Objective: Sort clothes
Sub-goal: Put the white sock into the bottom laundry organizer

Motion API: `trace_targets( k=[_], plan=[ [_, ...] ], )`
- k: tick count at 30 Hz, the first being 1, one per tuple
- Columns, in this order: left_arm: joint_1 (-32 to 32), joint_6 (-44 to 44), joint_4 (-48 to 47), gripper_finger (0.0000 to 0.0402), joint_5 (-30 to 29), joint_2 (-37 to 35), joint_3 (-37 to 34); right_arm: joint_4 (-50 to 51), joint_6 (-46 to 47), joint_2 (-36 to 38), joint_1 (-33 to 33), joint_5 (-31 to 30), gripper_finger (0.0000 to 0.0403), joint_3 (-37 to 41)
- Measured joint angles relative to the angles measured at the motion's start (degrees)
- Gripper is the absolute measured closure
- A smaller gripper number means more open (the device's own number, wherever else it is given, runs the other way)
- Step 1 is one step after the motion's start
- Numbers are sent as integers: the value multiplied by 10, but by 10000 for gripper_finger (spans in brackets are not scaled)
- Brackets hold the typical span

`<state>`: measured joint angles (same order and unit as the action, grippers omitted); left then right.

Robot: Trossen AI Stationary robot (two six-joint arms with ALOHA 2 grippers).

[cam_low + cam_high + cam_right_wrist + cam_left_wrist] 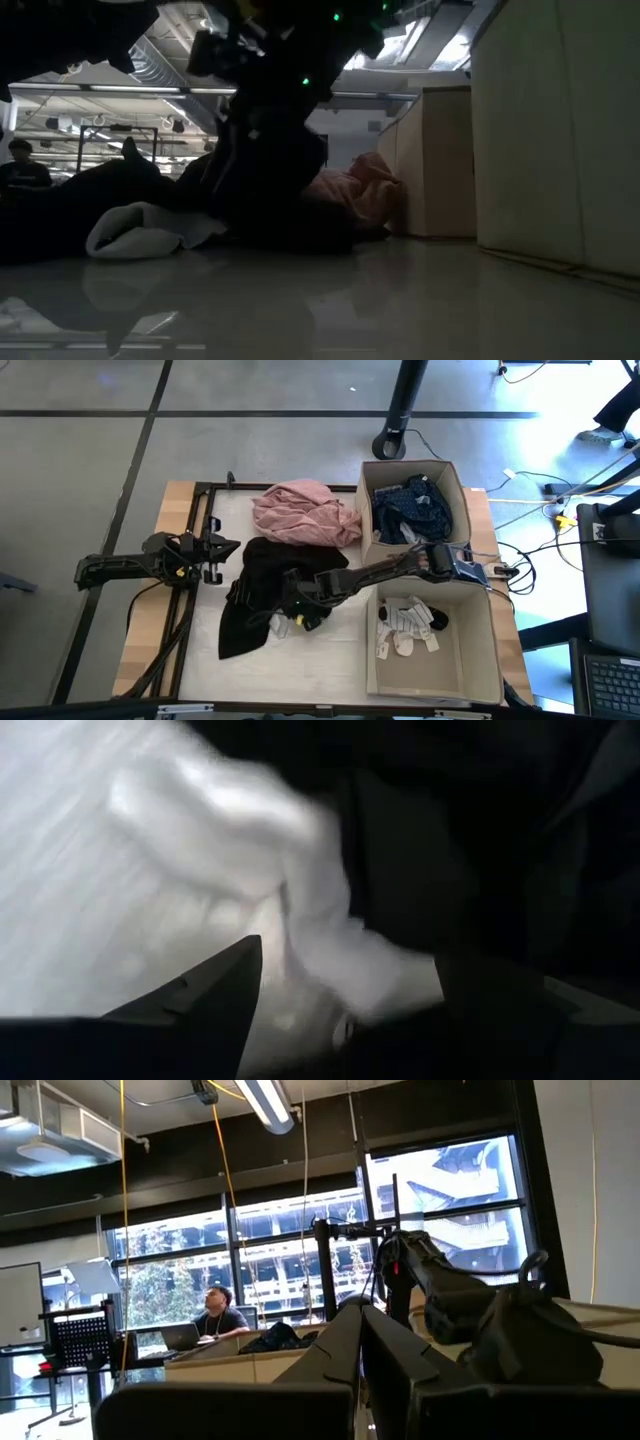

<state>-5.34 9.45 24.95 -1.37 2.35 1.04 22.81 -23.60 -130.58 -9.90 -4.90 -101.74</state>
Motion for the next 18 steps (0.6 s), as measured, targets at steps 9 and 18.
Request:
trace_targets(
  k=[9, 18],
  plan=[
    [0, 1, -4, 396, -3, 0, -1, -39, 40, -30, 2, -31, 104, 14],
    [0, 1, -3, 396, -4, 1, -1, -36, 54, -32, 1, -46, 190, 14]
  ],
)
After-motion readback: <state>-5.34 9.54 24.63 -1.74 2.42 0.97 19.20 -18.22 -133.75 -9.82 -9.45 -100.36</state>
